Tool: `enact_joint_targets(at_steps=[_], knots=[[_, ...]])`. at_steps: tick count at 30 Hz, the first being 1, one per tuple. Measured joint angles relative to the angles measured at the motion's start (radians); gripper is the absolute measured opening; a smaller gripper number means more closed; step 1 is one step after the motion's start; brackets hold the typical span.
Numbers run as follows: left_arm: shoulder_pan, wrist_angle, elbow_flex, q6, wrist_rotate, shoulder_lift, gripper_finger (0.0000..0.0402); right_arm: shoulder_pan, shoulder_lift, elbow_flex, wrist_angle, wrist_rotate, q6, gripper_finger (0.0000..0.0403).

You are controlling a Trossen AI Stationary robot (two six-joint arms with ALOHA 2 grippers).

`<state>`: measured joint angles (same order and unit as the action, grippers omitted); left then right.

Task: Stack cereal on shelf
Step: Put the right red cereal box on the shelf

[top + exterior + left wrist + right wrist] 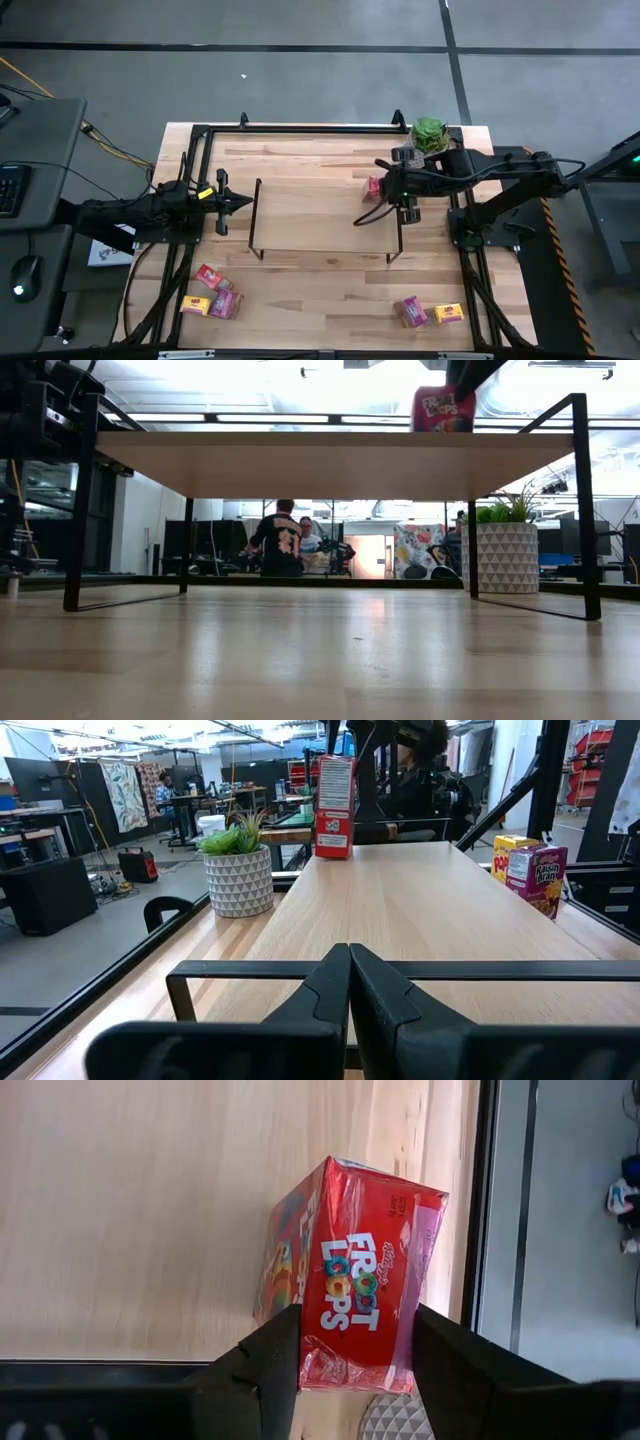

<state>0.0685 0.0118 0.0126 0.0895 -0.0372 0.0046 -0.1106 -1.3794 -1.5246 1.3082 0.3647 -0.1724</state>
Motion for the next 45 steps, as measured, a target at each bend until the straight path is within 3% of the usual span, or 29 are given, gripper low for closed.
enact_joint_targets(at_steps=[6,36,45], knots=[[0.000,0.000,0.000,0.000,0.000,0.000,0.0003,0.000,-0.003,0.003,-0.051,-0.007,-0.075,0.0161],[0.000,0.000,0.000,0.000,0.000,0.000,0.0003,0.000,-0.003,0.003,-0.093,-0.003,-0.065,0.0161],[0.000,0.000,0.000,0.000,0.000,0.000,0.0003,0.000,-0.002,0.003,-0.093,-0.050,-0.049,0.0161]])
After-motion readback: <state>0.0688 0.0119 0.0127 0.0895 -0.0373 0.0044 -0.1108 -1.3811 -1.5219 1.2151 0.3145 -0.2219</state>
